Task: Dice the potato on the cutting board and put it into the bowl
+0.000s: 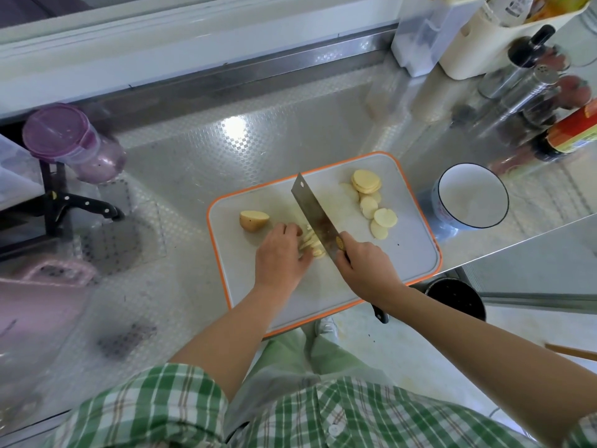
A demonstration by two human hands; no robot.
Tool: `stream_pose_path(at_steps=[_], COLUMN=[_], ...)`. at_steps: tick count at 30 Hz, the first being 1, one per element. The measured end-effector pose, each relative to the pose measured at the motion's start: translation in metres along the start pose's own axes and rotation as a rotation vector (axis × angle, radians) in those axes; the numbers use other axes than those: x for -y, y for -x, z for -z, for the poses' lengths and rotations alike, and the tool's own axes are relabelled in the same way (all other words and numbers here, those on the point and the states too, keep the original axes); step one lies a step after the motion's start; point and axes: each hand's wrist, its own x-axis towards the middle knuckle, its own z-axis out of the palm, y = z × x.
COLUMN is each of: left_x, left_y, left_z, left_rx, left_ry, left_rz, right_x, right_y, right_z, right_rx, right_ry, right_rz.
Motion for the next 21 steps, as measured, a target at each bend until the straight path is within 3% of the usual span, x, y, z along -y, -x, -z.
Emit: stream_pose_path(at_steps=[21], left_x=[-0.002], left_y=[-0.011], left_z=[-0.006], left_rx=[-0.007], left_ry=[-0.038], left_rz=[0.059], right_x=[0.007], right_y=[-0.003], right_z=[-0.002], right_rx=[0.064], right_ry=[-0.021], right_rz=[0.017])
